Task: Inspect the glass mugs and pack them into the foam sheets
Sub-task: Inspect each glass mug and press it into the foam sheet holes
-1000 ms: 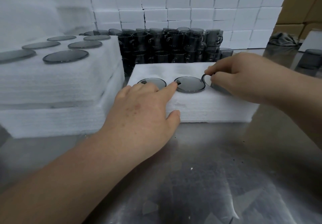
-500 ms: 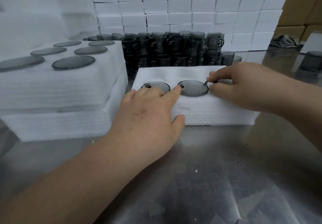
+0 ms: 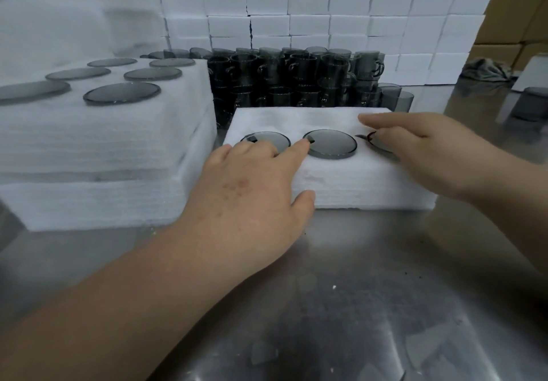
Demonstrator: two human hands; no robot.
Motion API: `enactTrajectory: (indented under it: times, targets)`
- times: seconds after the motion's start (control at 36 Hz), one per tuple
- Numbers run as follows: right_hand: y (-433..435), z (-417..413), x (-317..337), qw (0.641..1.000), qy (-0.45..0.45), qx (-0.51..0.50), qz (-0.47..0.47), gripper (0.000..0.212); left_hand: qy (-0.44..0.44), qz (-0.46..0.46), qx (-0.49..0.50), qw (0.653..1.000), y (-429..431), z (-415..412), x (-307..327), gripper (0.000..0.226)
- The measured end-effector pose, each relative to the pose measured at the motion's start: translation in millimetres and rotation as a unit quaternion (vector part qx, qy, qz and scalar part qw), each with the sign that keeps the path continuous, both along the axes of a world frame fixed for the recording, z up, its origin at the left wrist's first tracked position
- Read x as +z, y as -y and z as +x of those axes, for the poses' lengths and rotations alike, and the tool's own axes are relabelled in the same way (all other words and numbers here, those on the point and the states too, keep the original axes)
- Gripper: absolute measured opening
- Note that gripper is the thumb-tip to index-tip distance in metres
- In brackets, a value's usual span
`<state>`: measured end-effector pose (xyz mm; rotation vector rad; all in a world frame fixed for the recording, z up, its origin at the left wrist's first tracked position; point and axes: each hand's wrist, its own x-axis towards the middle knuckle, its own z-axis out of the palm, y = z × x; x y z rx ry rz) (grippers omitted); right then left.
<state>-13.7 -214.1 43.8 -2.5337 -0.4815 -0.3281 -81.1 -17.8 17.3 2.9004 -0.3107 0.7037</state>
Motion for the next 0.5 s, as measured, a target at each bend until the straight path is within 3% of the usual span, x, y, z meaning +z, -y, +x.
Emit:
enactTrajectory:
  times: [0.06,0.11,0.28,0.39,0.5]
  targets:
    - [2,-2,0,0.995,0.023,-0.015,0.097,0.038,-0.003,0.001,-0.002,1.0,0,0,0,0.07]
    - [5,-4,3,0.99,0.056,-0.035,0.128,0.034,-0.006,-0.001,-0.002,1.0,0,0,1,0.07]
    - [5,-13,10,0.989,0.089,-0.078,0.093,0.028,-0.006,-0.003,-0.001,1.0,-1,-1,1,0.069]
    - [1,-15,7,0.995,0.067,-0.071,-0.02,0.03,0.0,0.003,0.0,1.0,0,-1,2,0.068]
    - [-3,-20,9,0.992,0.107,-0.067,-0.007,0.037,0.007,0.002,0.002,1.0,0,0,2,0.066]
